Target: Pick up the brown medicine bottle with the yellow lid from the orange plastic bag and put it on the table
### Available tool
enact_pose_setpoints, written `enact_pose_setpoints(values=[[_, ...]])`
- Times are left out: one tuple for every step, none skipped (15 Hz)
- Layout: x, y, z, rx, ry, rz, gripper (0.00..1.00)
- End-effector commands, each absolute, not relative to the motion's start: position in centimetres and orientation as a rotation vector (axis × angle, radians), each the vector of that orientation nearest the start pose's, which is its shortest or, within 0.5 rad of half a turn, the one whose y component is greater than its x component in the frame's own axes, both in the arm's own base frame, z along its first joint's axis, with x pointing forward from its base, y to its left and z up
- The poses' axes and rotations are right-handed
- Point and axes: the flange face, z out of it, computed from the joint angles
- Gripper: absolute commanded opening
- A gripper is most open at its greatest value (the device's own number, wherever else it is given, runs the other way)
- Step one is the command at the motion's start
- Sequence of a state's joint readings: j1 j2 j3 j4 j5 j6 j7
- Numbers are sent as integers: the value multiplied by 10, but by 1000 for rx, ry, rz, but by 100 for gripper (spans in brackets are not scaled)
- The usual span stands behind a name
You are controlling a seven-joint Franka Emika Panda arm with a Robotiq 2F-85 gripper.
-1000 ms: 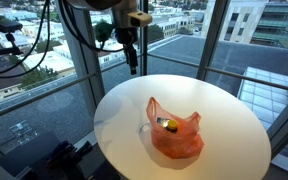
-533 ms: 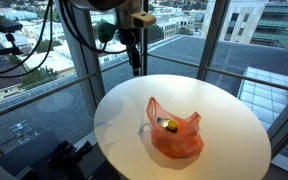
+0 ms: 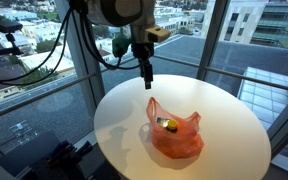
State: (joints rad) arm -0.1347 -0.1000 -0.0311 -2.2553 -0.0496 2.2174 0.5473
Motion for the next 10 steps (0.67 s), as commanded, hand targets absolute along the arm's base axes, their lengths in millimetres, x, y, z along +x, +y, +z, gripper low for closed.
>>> enact_pose_setpoints(values=[[524, -106, 393, -2999, 1083, -111, 100], [527, -110, 386, -2997, 1092, -104, 100], [530, -116, 379, -2995, 1105, -98, 100], [533, -122, 372, -2990, 1125, -92, 100], [536, -128, 367, -2987, 1144, -85, 100], [538, -134, 360, -2983, 1162, -76, 100], [539, -140, 353, -2978, 1180, -64, 100], [541, -146, 347, -2974, 1197, -53, 100], [541, -152, 341, -2971, 1212, -39, 100], [542, -157, 335, -2966, 1225, -26, 100]])
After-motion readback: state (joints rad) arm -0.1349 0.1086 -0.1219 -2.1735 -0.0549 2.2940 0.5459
